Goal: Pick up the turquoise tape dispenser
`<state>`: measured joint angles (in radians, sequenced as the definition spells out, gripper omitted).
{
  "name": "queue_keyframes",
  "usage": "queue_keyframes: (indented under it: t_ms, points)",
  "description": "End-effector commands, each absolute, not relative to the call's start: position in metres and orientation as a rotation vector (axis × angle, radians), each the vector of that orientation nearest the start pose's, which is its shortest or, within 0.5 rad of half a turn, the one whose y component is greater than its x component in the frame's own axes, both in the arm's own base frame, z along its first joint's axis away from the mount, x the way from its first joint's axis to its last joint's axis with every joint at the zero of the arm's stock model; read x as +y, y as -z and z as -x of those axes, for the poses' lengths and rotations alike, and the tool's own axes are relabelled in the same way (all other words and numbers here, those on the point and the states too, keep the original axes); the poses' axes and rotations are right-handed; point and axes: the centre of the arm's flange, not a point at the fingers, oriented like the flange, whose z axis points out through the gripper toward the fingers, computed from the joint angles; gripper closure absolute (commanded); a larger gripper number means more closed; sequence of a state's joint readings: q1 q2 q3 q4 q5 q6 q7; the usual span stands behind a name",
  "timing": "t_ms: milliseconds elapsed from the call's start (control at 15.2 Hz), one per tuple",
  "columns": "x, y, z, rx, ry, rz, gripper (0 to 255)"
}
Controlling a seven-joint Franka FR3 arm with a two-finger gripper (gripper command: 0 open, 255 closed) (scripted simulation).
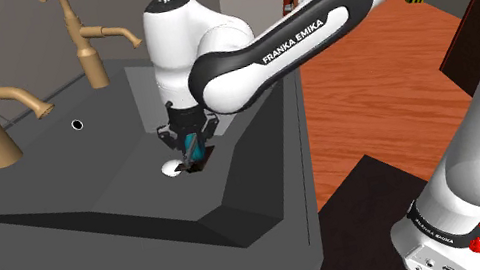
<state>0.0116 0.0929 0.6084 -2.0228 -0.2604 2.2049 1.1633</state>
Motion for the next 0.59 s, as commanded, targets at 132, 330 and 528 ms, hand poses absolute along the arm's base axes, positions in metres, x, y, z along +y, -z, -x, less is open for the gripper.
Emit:
queue_keyframes:
  t_ms: [132, 330, 528]
  points:
    - [0.325, -0.445, -0.48, 0.632, 0.309, 3.081, 255]
    - [0.325, -0.461, -0.48, 0.632, 0.309, 3.081, 255]
    - [0.325, -0.467, -0.48, 0.632, 0.309, 3.081, 255]
